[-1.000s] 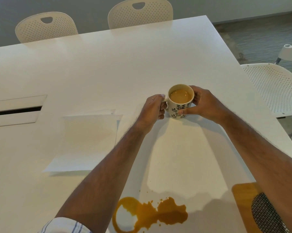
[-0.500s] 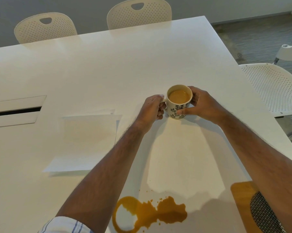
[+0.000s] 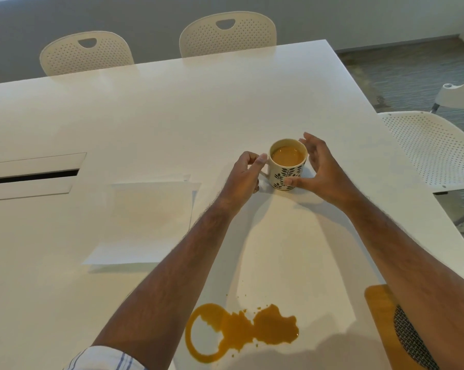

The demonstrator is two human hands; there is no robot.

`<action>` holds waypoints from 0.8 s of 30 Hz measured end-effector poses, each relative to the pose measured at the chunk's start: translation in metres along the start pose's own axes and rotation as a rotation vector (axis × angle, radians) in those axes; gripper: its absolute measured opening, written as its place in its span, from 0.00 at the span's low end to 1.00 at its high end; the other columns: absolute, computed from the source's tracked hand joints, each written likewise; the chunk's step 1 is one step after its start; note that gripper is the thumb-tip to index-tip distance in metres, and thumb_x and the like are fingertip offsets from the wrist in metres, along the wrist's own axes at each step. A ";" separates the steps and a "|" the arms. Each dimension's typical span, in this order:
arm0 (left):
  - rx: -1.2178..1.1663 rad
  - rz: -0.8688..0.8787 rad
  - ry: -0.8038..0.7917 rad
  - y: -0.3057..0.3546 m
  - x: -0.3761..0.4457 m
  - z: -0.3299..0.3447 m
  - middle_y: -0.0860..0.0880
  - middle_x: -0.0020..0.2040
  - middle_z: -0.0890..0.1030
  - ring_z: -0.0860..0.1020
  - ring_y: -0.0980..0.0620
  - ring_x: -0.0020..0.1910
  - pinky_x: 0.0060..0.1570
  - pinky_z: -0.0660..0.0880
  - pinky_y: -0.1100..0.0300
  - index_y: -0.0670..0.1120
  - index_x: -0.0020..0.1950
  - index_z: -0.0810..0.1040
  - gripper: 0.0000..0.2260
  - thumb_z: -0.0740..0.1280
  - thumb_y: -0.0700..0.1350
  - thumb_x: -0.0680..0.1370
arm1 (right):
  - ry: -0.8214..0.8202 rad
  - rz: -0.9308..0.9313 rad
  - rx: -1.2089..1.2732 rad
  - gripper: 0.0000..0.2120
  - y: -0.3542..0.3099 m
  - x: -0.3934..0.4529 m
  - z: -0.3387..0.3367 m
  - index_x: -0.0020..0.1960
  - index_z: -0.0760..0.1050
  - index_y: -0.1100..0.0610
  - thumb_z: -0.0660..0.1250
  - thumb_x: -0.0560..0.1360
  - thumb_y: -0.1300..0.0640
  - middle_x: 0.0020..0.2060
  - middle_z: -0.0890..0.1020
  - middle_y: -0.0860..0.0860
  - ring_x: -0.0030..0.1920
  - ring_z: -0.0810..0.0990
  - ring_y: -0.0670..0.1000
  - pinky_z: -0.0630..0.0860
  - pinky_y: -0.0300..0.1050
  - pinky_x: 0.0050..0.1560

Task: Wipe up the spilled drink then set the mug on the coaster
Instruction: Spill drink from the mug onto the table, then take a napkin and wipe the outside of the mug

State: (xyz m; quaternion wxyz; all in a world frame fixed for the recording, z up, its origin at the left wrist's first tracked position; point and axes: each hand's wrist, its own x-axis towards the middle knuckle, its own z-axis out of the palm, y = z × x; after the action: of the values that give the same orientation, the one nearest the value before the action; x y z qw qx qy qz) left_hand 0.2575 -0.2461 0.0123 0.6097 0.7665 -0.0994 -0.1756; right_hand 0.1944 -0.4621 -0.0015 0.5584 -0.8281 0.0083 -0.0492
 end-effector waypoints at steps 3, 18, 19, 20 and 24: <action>-0.031 0.041 0.053 0.000 -0.010 -0.005 0.48 0.52 0.77 0.74 0.54 0.39 0.34 0.73 0.62 0.45 0.60 0.74 0.13 0.63 0.55 0.86 | 0.084 -0.051 -0.052 0.57 -0.006 -0.008 0.003 0.81 0.53 0.44 0.82 0.63 0.34 0.82 0.60 0.43 0.82 0.57 0.44 0.58 0.48 0.81; 0.133 0.198 0.155 -0.011 -0.090 -0.048 0.59 0.66 0.73 0.77 0.64 0.56 0.48 0.78 0.70 0.58 0.67 0.70 0.15 0.69 0.56 0.83 | 0.237 -0.360 -0.159 0.44 -0.042 -0.068 0.057 0.81 0.56 0.56 0.75 0.75 0.41 0.79 0.64 0.50 0.79 0.64 0.49 0.66 0.35 0.73; 0.133 0.206 0.158 -0.012 -0.097 -0.051 0.58 0.66 0.73 0.76 0.67 0.56 0.47 0.76 0.73 0.57 0.67 0.70 0.15 0.69 0.55 0.83 | 0.210 -0.361 -0.160 0.44 -0.044 -0.072 0.062 0.81 0.56 0.55 0.74 0.75 0.40 0.79 0.65 0.50 0.78 0.65 0.50 0.67 0.36 0.72; 0.131 0.207 0.163 -0.014 -0.103 -0.054 0.57 0.67 0.73 0.76 0.67 0.57 0.46 0.75 0.74 0.57 0.67 0.70 0.15 0.69 0.55 0.83 | 0.182 -0.354 -0.160 0.45 -0.046 -0.075 0.066 0.81 0.56 0.53 0.73 0.75 0.38 0.79 0.64 0.49 0.78 0.65 0.49 0.68 0.36 0.72; 0.145 0.193 0.192 -0.024 -0.130 -0.068 0.57 0.67 0.73 0.76 0.59 0.61 0.47 0.76 0.73 0.58 0.67 0.71 0.14 0.69 0.54 0.83 | 0.026 -0.312 -0.210 0.46 -0.050 -0.086 0.086 0.83 0.53 0.48 0.71 0.75 0.34 0.81 0.57 0.41 0.80 0.58 0.42 0.63 0.35 0.74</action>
State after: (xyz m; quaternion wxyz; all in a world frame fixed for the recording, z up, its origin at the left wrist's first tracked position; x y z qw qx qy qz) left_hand 0.1630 -0.1319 0.0217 0.5736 0.8086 -0.1265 -0.0345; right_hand 0.1150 -0.3577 0.0067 0.4542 -0.8725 -0.1077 -0.1445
